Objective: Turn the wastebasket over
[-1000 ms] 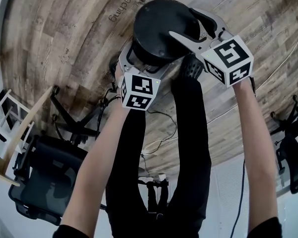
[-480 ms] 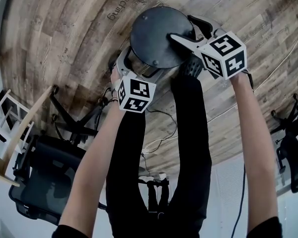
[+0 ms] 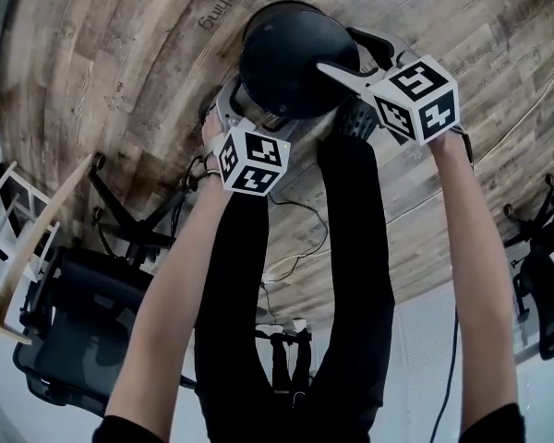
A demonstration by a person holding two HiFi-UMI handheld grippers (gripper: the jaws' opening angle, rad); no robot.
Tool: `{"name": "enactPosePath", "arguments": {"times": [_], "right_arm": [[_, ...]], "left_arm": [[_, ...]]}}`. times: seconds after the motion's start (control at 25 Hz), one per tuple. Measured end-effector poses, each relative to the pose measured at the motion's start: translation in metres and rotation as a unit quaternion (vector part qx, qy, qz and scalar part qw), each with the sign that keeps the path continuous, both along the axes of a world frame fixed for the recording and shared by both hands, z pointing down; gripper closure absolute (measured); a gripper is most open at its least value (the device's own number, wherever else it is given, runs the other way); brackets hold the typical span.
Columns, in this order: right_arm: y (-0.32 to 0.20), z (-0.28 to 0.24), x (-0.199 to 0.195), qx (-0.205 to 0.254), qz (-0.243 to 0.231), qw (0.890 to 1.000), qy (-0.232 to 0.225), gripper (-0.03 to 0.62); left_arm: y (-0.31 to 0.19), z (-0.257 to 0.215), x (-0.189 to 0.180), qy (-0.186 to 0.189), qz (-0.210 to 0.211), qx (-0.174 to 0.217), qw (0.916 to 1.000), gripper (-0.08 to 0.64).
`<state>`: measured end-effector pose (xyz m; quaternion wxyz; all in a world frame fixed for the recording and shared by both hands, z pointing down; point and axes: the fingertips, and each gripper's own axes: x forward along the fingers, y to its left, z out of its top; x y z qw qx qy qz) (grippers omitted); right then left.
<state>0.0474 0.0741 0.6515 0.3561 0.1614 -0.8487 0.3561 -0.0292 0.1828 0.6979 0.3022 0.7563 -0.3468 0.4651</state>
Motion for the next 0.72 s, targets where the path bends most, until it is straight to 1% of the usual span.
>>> {"name": "enactPosePath", "arguments": {"times": [0.44, 0.6, 0.72], "right_arm": [[0.004, -0.001, -0.003, -0.001, -0.008, 1.0, -0.001, 0.258], [0.005, -0.004, 0.0, -0.004, -0.009, 1.0, 0.002, 0.258], [0.006, -0.011, 0.0, -0.006, -0.012, 1.0, 0.007, 0.258]], "left_arm": [[0.0, 0.004, -0.004, -0.018, 0.015, 0.002, 0.9997, 0.003], [0.001, 0.006, -0.005, -0.024, 0.018, -0.01, 0.9995, 0.003], [0.003, 0.008, -0.011, -0.036, 0.017, -0.022, 0.999, 0.005]]}}
